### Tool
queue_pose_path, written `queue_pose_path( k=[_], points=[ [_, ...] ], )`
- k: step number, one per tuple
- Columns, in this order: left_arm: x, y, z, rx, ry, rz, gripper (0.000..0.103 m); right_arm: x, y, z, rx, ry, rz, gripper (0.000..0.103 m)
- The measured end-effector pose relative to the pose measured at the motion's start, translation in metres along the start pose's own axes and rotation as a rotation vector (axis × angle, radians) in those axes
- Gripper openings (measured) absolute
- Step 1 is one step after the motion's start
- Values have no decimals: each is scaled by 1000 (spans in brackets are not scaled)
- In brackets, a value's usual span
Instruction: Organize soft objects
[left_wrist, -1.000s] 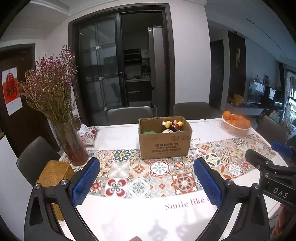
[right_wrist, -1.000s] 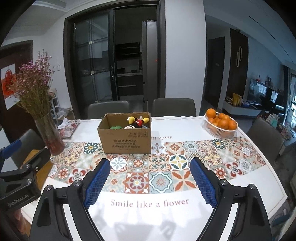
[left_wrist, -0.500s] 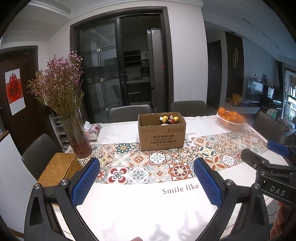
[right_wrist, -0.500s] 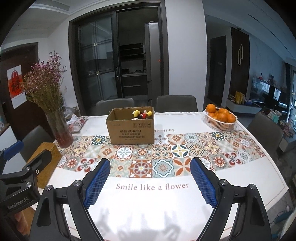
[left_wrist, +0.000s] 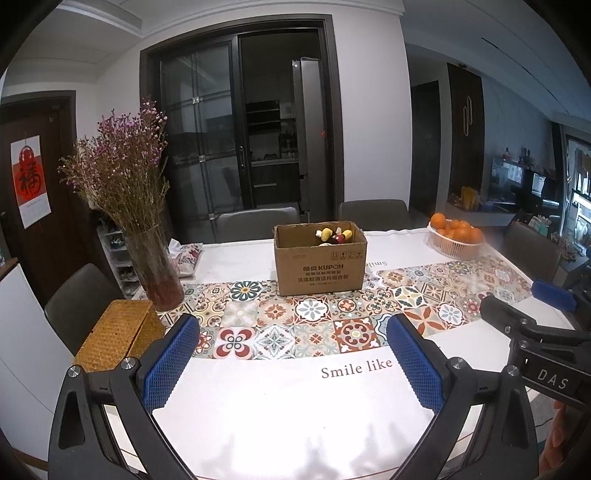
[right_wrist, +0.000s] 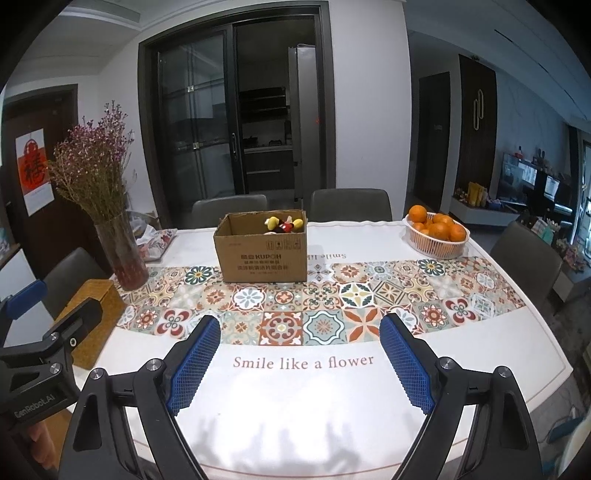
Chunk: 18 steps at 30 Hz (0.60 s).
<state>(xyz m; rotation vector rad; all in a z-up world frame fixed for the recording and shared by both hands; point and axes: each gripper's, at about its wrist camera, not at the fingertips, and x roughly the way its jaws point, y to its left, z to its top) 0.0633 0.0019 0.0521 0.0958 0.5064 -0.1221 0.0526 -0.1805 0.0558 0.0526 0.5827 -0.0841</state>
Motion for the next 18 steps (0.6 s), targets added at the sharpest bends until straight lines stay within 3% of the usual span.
queue_pose_path(
  k=[18],
  points=[
    [0, 0, 0, 2, 8, -3, 103, -2, -1, -3, 6, 5, -4, 89]
  ],
)
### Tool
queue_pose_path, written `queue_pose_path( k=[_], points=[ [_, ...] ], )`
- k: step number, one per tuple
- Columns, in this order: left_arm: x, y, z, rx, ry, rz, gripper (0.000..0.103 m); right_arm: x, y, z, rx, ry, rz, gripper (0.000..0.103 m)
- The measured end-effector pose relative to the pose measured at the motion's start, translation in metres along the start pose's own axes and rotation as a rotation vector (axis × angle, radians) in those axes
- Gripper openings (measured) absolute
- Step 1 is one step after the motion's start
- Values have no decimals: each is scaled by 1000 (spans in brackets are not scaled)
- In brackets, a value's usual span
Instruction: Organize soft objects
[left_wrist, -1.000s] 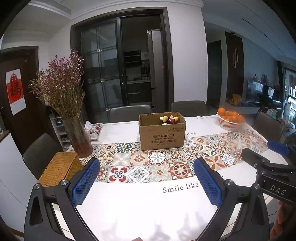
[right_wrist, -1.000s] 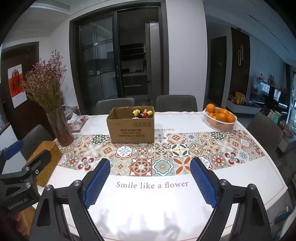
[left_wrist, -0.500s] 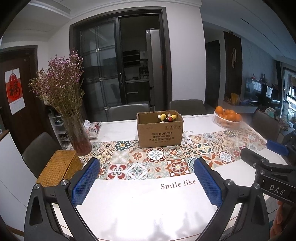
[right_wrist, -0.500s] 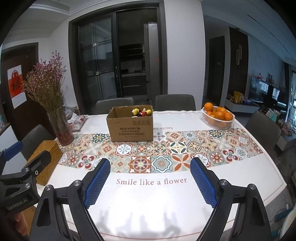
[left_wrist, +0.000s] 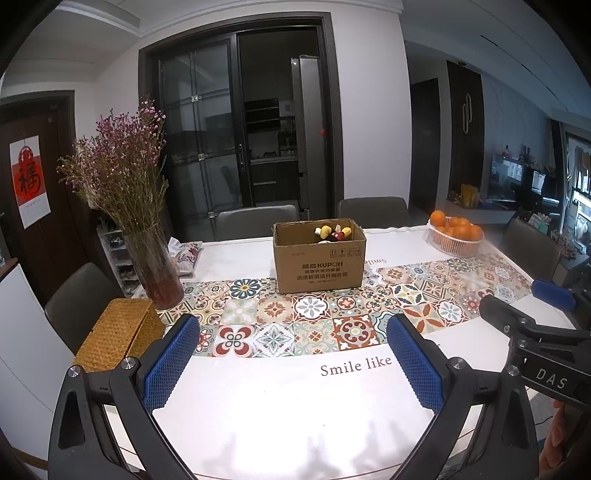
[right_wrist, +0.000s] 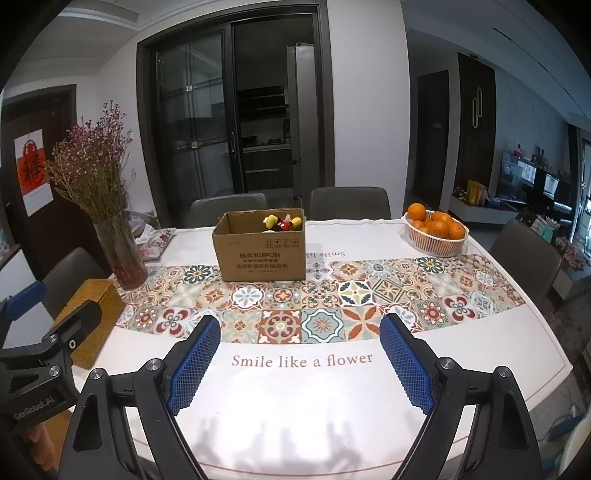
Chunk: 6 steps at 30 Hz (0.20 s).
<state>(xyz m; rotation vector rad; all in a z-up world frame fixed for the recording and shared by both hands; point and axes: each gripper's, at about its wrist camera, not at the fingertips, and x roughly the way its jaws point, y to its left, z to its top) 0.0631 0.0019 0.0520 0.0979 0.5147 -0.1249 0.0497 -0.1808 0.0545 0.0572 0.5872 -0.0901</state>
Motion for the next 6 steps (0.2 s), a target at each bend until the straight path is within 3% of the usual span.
queue_pose_path(
  k=[6],
  points=[
    [1, 0, -1, 1, 6, -1, 103, 1, 0, 0, -1, 4, 0, 89]
  ],
)
